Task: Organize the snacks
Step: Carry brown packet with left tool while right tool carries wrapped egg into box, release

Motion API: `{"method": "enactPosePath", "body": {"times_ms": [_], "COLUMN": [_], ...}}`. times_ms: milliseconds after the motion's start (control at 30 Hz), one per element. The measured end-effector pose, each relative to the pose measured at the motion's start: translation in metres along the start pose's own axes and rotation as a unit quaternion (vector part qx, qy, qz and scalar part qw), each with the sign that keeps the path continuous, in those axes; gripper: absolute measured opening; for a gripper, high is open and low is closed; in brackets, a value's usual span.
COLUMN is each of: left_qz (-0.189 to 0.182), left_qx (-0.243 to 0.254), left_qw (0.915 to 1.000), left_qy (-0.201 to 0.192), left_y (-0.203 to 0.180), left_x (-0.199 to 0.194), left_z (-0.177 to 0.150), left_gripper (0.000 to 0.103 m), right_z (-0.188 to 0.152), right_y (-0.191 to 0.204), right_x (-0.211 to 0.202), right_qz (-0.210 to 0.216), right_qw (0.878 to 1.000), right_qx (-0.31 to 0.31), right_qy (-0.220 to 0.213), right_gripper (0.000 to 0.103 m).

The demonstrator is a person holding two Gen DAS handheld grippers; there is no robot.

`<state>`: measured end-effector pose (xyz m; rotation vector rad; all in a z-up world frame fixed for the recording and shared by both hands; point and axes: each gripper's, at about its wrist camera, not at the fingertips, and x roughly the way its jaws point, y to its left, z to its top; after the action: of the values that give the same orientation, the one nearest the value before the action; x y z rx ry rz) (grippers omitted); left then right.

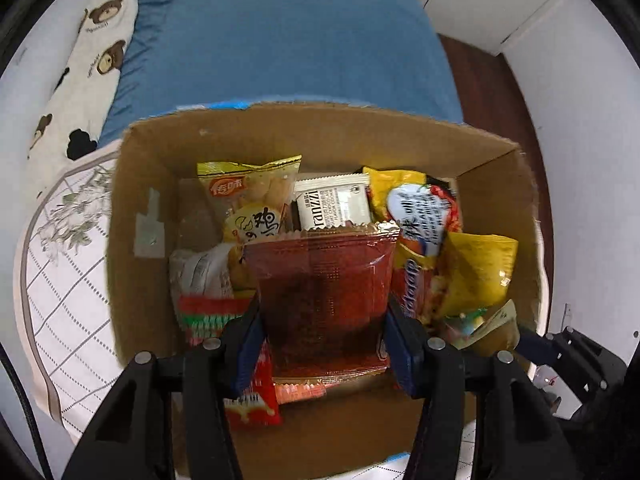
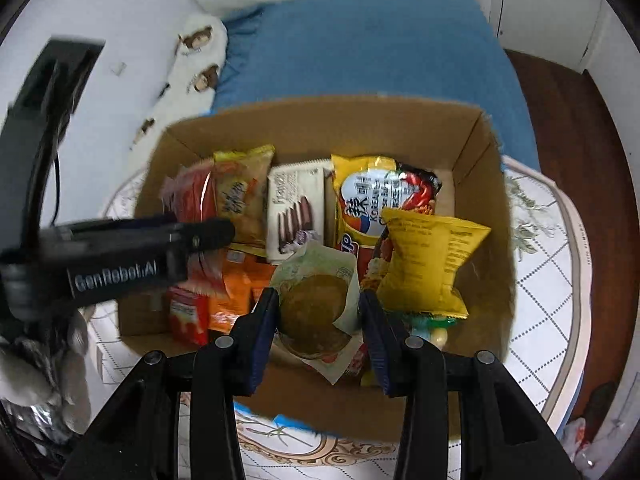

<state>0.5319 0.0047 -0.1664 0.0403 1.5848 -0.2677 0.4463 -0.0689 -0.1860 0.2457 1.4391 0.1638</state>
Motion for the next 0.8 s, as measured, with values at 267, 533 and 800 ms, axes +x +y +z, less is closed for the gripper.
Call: {"method": "enactPosePath", "body": {"times_ms": [267,533,800], "left_qz": [0.034,0.037,0.041], "left_qx": [0.004,-0.006,-0.012], "left_qw": [0.9992,0.9993,0.9989], "left_qy": [0.021,0.007,-0.017], "left_y": [0.001,0.009,0.015], "left_x": [0.027,0.021,0.004], "left_z": [0.012,0.002,-0.023], "left_gripper": [0.083,0.083,0.083], "right_z": [0.006,0.002,-0.009], "right_y": [-0.011,-0.017,-0.021], "right_x": [0.038,0.031,0.014], "right_qz": [-0.02,-0.052,-0.066], "right_qw": [0.998,0.997,0.997], "right_qx": [0.021,0.035,0.043], "right_qy": [0.05,0.042,0.023], "right_gripper": [0.094,0.097,0.097]}}
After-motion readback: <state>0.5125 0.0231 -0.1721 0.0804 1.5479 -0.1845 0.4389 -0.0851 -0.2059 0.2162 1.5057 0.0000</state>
